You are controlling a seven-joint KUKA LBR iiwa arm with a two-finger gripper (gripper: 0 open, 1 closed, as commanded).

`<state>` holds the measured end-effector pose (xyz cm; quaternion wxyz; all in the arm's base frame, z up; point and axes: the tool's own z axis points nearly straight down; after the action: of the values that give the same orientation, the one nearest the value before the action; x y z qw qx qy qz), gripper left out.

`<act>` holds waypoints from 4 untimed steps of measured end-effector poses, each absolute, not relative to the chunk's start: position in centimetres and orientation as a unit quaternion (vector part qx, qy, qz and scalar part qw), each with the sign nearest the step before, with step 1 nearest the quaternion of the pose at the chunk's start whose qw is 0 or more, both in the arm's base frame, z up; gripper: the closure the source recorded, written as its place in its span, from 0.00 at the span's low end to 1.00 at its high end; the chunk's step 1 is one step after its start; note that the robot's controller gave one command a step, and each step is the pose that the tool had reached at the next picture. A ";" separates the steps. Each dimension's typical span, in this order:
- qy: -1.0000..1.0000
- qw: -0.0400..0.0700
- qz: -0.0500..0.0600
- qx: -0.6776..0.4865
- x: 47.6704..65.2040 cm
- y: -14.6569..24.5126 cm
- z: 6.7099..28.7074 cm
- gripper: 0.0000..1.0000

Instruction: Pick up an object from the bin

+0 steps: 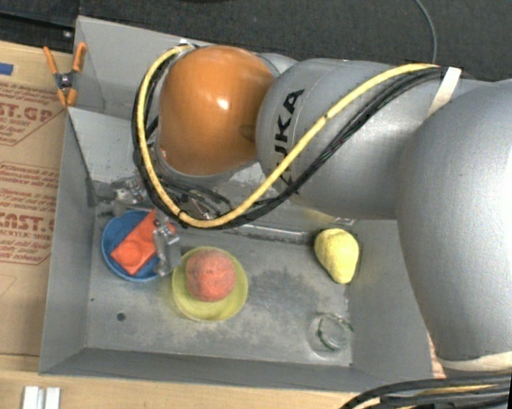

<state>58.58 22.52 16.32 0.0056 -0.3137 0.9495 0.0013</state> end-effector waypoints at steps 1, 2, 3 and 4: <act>0.985 0.001 0.002 -0.173 57.9 19.5 10.7 0.00; 0.893 0.008 0.001 -0.450 59.4 21.0 7.0 0.00; 0.966 0.002 0.003 -0.259 59.1 21.4 6.9 1.00; 0.966 0.002 0.003 -0.259 59.1 21.4 6.9 1.00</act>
Offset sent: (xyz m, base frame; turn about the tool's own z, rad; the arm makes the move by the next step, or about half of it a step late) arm 0.0081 -0.0163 -0.0932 -0.2936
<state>59.07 21.36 6.93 0.0016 -0.2593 0.9658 0.0032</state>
